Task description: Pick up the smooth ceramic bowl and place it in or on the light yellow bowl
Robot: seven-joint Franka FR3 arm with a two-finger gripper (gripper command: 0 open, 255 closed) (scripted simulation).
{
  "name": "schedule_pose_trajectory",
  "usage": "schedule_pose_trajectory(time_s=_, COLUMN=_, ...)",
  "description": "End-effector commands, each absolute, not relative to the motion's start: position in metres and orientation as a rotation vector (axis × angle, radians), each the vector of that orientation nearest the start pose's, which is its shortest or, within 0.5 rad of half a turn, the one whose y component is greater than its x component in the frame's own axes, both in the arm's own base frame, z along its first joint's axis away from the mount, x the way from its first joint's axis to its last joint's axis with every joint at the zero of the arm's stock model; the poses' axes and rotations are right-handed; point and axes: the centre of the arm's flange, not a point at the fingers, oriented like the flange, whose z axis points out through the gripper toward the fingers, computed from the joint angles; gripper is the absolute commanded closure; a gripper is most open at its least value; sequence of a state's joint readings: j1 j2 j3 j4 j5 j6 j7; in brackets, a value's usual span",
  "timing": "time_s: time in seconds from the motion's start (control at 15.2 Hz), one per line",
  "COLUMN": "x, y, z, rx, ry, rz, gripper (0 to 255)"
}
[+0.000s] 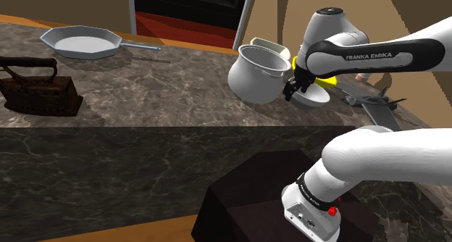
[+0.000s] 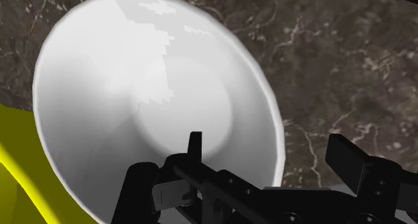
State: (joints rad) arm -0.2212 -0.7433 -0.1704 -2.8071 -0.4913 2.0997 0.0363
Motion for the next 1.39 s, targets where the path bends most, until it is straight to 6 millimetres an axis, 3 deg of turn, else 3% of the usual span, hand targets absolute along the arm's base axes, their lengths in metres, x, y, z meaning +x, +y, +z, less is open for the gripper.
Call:
schedule_pose_trajectory(time_s=0.0, x=0.289, y=-0.139, z=0.407, rx=-3.448, ry=0.246, rz=0.012, gripper=0)
schedule_pose_trajectory(time_s=0.26, x=0.289, y=-0.139, z=0.407, rx=-3.448, ry=0.246, rz=0.012, gripper=0)
schedule_pose_trajectory(time_s=0.33, x=0.289, y=-0.139, z=0.407, rx=-3.448, ry=0.246, rz=0.012, gripper=255)
schedule_pose_trajectory(time_s=0.92, x=0.289, y=-0.139, z=0.407, rx=-3.448, ry=0.246, rz=0.012, gripper=255)
schedule_pose_trajectory(time_s=1.32, x=0.289, y=-0.139, z=0.439, rx=-3.448, ry=0.246, rz=0.012, gripper=255)
